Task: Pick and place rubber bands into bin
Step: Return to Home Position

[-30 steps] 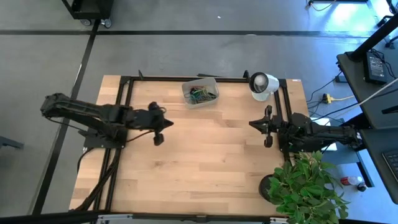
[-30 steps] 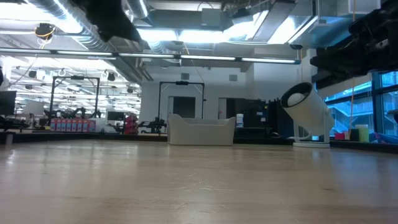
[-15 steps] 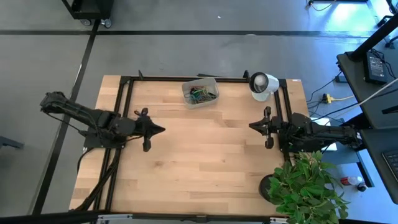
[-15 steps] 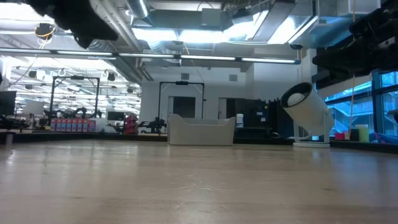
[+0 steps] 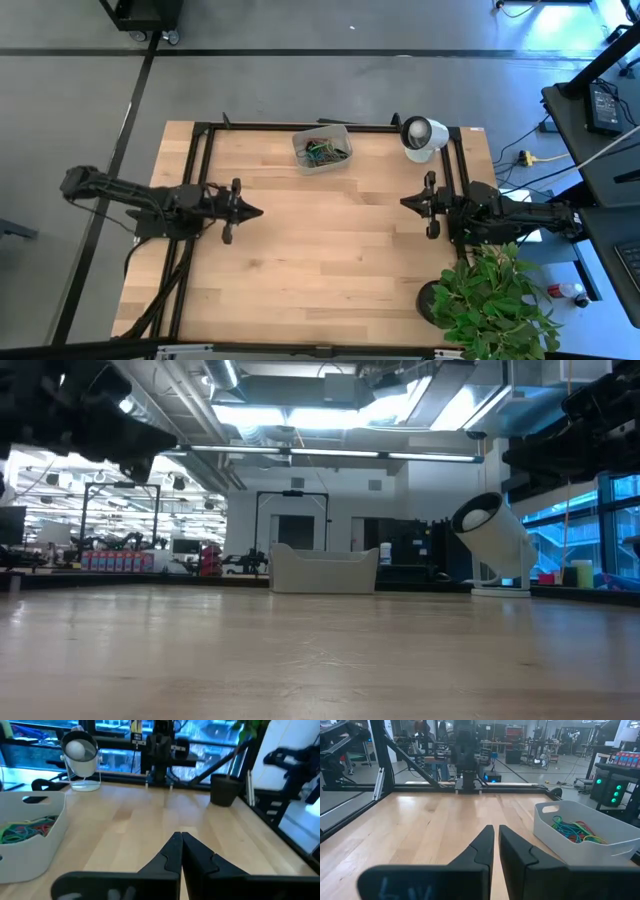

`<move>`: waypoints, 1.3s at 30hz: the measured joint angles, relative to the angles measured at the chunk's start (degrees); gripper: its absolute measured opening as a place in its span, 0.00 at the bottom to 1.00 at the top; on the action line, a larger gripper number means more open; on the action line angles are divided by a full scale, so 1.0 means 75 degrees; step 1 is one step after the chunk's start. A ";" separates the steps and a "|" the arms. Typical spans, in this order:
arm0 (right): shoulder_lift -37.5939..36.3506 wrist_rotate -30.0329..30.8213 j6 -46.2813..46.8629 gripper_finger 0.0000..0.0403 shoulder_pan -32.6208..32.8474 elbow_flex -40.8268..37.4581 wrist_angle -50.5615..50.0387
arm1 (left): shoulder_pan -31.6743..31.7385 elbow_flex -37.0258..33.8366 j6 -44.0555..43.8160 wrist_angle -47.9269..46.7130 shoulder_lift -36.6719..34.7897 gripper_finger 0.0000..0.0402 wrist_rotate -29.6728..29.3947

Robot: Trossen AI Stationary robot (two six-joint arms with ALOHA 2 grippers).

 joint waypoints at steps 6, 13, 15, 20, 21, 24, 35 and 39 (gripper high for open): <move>-0.0001 0.0000 -0.0001 0.08 0.0000 0.0000 0.0000 | 0.0686 -0.0568 -0.0152 -0.0495 -0.1191 0.00 0.0797; -0.0001 0.0000 -0.0001 0.08 0.0000 0.0000 0.0000 | 0.0769 -0.0599 0.0488 -0.1438 -0.2407 0.00 0.0848; 0.0000 0.0000 0.0005 0.08 0.0000 0.0000 0.0000 | 0.0769 -0.0599 0.0603 -0.1499 -0.2743 0.00 0.0800; 0.0000 0.0000 0.0000 0.08 0.0000 0.0000 0.0000 | 0.0769 -0.0599 0.0678 -0.1948 -0.3507 0.00 0.0712; -0.0001 0.0002 0.0000 0.08 0.0000 0.0000 0.0000 | 0.0769 -0.0599 0.0669 -0.2049 -0.3564 0.00 0.0633; 0.0000 0.0004 0.0000 0.08 0.0000 0.0000 0.0001 | 0.0772 -0.0599 0.0779 -0.2023 -0.3567 0.00 0.0545; -0.0002 0.0003 0.0000 0.08 -0.0001 0.0000 0.0003 | 0.0772 -0.0597 0.0862 -0.2113 -0.3444 0.00 0.0977; 0.0000 0.0003 -0.0001 0.08 -0.0001 0.0000 0.0003 | 0.0772 -0.0597 0.0862 -0.2113 -0.3444 0.01 0.0977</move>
